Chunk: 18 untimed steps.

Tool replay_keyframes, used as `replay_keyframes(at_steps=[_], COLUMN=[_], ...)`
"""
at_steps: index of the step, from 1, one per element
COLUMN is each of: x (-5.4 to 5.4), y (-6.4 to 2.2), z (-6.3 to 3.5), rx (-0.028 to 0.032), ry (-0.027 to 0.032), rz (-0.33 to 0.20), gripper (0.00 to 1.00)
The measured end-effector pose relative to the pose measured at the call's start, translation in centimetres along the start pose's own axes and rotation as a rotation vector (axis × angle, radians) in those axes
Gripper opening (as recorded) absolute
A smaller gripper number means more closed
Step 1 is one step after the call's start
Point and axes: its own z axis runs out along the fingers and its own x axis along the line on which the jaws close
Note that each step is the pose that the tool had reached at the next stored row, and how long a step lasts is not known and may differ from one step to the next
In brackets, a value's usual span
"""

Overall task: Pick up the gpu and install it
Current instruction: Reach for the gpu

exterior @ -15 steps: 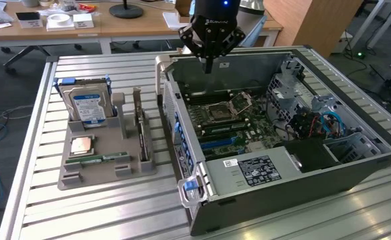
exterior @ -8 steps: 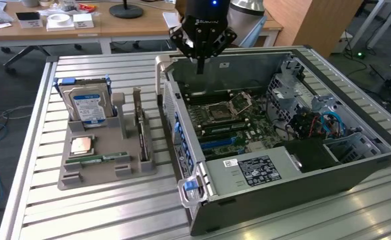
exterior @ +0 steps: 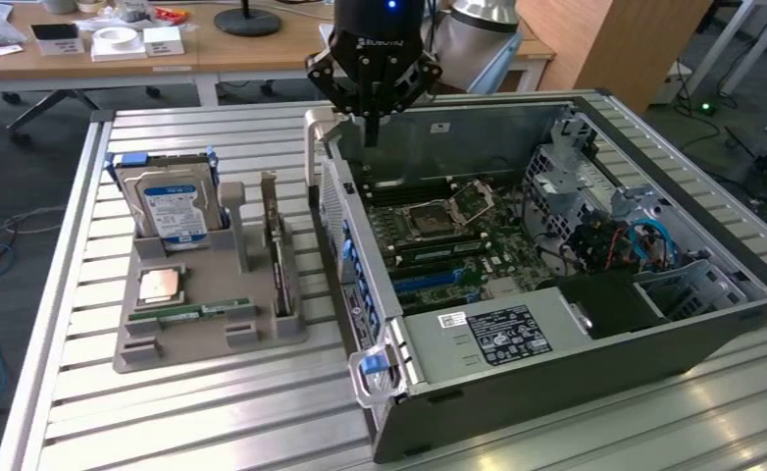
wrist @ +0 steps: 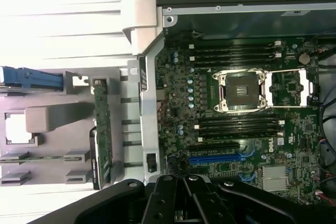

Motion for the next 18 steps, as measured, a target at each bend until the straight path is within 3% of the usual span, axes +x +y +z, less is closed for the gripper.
replay_keyframes(at_steps=[18], x=[4.6], y=[-0.15], z=[-0.07], rx=[0.0001], ry=[0.0000], rz=[0.002], gripper=[0.11])
